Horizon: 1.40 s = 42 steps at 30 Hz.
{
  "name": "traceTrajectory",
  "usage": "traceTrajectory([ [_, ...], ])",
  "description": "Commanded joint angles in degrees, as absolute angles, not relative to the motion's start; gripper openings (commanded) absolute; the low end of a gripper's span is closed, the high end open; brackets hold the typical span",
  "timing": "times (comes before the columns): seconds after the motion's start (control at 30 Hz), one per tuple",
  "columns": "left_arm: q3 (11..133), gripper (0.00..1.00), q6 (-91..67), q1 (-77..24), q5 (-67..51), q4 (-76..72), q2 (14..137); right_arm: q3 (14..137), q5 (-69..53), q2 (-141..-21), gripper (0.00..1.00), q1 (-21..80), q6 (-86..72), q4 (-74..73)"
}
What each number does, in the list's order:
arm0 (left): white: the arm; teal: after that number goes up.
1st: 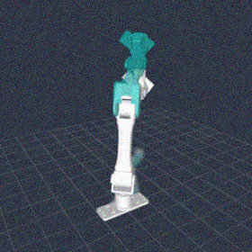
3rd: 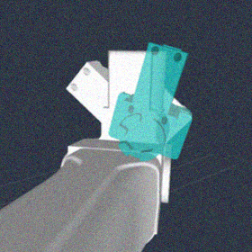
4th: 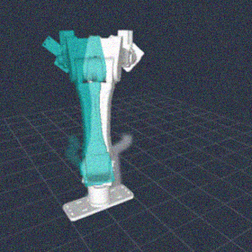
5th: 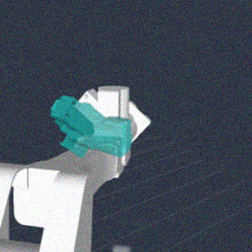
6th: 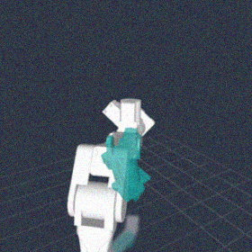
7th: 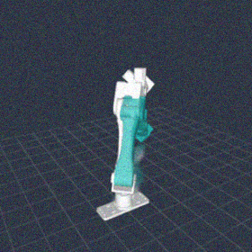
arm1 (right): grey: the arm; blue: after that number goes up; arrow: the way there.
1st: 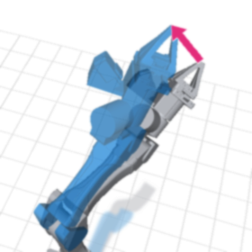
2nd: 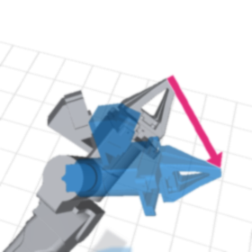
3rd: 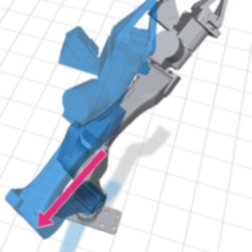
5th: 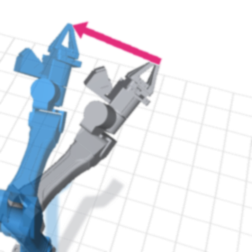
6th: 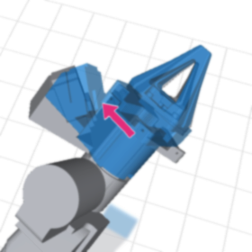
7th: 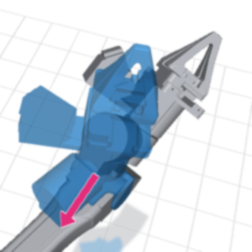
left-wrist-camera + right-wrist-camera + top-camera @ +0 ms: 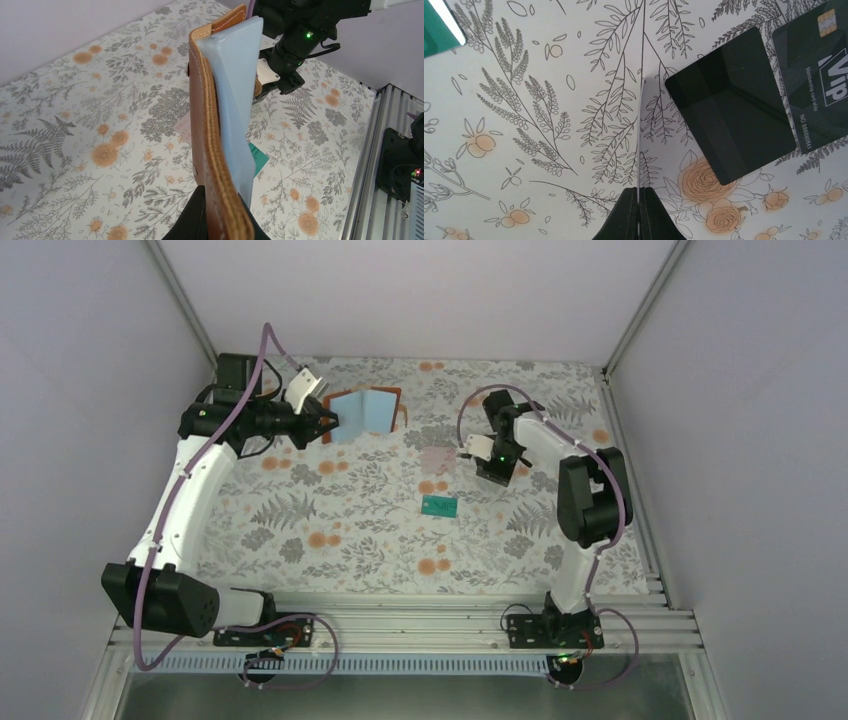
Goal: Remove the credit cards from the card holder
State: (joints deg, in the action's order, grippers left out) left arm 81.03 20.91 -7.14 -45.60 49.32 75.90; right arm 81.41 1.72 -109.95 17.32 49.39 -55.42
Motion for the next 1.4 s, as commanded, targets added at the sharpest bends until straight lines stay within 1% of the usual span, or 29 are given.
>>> traceTrajectory([
  [0.0, 82.1, 0.03, 20.6, -6.9, -46.9, 48.9, 76.4, 77.7, 6.4, -108.9, 0.04, 18.1, 51.6, -56.1],
  [0.13, 82.1, 0.03, 21.1, -6.9, -47.5, 49.2, 76.5, 74.0, 10.5, -105.7, 0.05, 18.5, 55.4, -49.5],
  [0.17, 82.2, 0.03, 21.2, -6.9, -47.7, 49.3, 76.5, 73.7, 11.2, -105.6, 0.06, 18.4, 56.5, -48.2],
  [0.2, 82.3, 0.02, 21.2, -6.9, -47.8, 49.3, 76.6, 73.6, 12.2, -105.8, 0.12, 18.4, 57.4, -46.9],
  [0.33, 82.7, 0.02, 21.5, -6.9, -48.4, 49.8, 76.4, 74.7, 15.3, -108.1, 0.25, 18.3, 62.2, -43.0],
  [0.43, 82.8, 0.02, 22.0, -6.9, -48.8, 50.2, 75.8, 76.3, 16.2, -109.1, 0.28, 18.2, 65.2, -41.0],
  [0.57, 82.8, 0.02, 22.3, -7.0, -49.2, 50.4, 75.4, 80.1, 14.7, -109.5, 0.30, 17.7, 68.5, -41.0],
  [0.67, 82.8, 0.02, 22.3, -7.0, -49.6, 50.5, 75.5, 82.1, 14.5, -110.8, 0.40, 17.2, 69.4, -41.2],
  [0.73, 82.9, 0.02, 22.5, -6.9, -49.9, 50.7, 75.5, 83.3, 13.9, -111.7, 0.40, 17.0, 70.0, -41.3],
  [0.8, 82.9, 0.02, 22.6, -7.0, -49.9, 50.8, 75.3, 84.4, 13.7, -112.4, 0.43, 16.4, 71.1, -40.5],
  [0.97, 82.7, 0.02, 23.1, -6.9, -50.0, 50.9, 75.3, 85.9, 19.7, -113.7, 0.44, 15.4, 72.7, -32.4],
  [1.0, 82.5, 0.02, 23.3, -6.9, -50.0, 50.8, 75.3, 86.7, 20.5, -113.1, 0.48, 15.4, 71.5, -29.6],
  [1.03, 82.1, 0.02, 23.4, -6.9, -50.0, 50.6, 75.4, 87.6, 20.9, -111.7, 0.61, 15.5, 69.8, -27.1],
  [1.07, 81.4, 0.02, 23.3, -6.9, -50.0, 50.0, 75.4, 88.6, 20.5, -110.1, 0.93, 15.6, 67.8, -25.2],
  [1.1, 80.6, 0.02, 23.0, -6.9, -50.0, 49.3, 75.5, 89.7, 18.2, -108.1, 0.99, 15.6, 64.8, -24.5],
  [1.2, 76.6, 0.02, 18.7, -6.7, -51.0, 46.5, 76.5, 90.8, 5.1, -100.5, 1.00, 15.8, 54.4, -23.1],
  [1.3, 73.1, 0.03, 11.7, -6.2, -44.5, 44.4, 80.7, 86.2, -8.1, -91.7, 1.00, 15.9, 41.5, -18.7],
  [1.33, 72.2, 0.03, 10.0, -5.4, -43.2, 44.4, 83.0, 84.6, -11.3, -89.3, 1.00, 15.9, 36.8, -16.5],
  [1.37, 70.9, 0.03, 8.6, -4.2, -44.3, 44.4, 85.6, 83.6, -13.9, -87.8, 1.00, 16.0, 31.5, -14.1],
])
